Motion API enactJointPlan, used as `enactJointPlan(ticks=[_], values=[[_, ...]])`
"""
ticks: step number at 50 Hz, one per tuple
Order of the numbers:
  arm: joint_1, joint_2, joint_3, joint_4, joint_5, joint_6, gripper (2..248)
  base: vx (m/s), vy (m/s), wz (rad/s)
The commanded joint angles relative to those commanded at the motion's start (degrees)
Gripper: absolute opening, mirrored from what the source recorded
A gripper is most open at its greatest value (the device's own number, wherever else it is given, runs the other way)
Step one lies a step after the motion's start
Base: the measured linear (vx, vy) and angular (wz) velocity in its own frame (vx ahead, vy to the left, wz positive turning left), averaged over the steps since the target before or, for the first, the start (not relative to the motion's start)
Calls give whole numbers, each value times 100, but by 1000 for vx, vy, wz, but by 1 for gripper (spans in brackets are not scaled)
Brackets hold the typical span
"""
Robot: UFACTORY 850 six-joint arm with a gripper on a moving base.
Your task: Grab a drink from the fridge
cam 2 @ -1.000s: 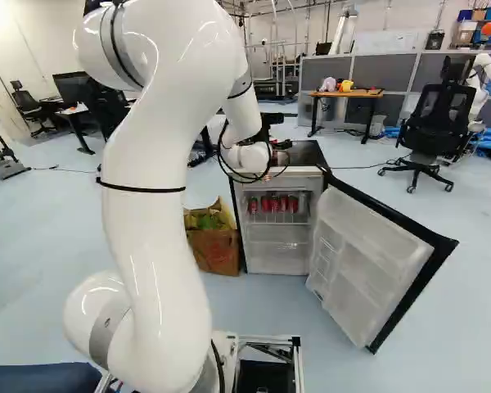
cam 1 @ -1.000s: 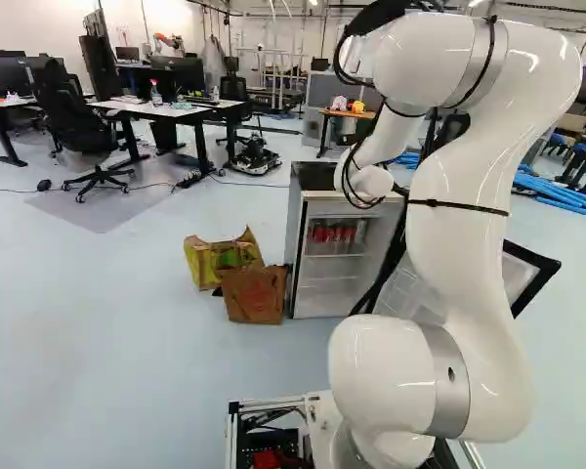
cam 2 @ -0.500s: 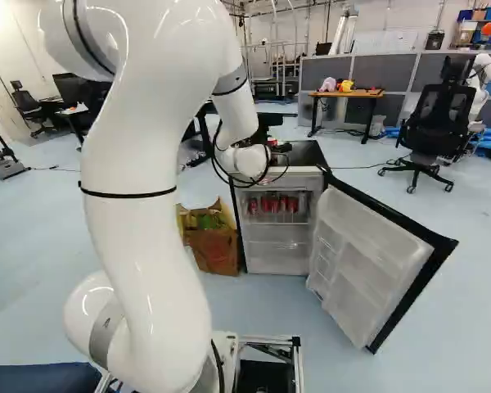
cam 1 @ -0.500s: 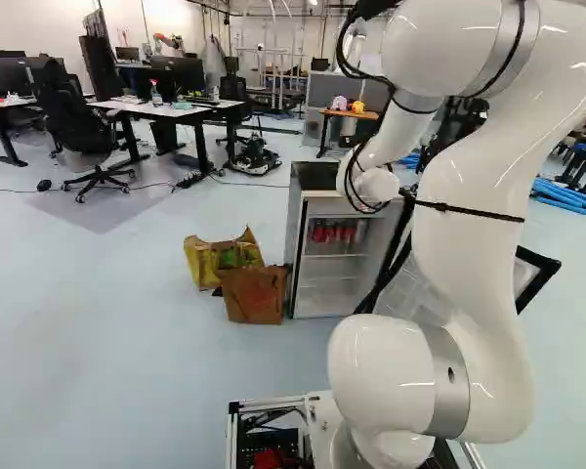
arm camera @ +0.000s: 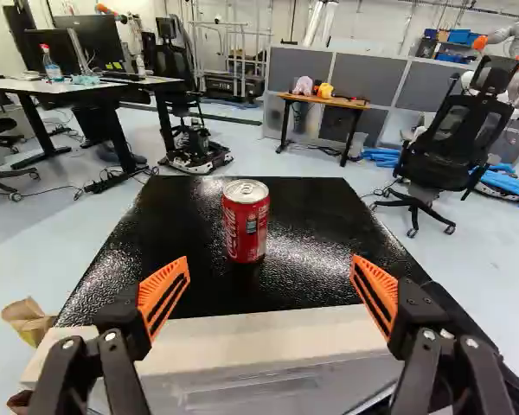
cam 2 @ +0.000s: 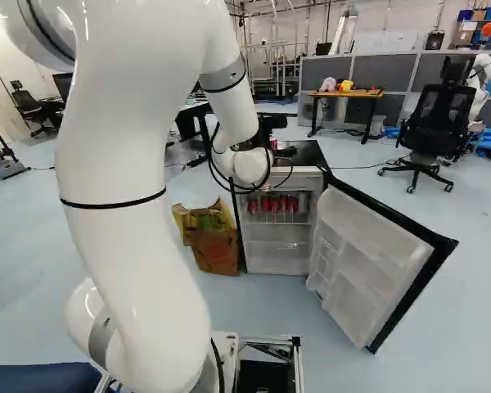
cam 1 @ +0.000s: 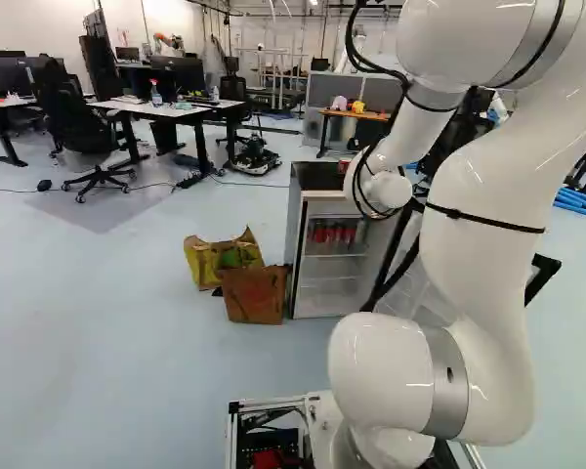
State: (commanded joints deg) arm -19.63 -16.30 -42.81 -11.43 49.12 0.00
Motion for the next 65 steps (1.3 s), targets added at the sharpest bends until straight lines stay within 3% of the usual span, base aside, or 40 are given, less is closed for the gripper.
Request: enactJointPlan(ticks=[24,65], values=[[-422,539,290,42,-425,0,247,0,0,0],[-1225,1183,417,361,-2261,0,247,0,0,0]])
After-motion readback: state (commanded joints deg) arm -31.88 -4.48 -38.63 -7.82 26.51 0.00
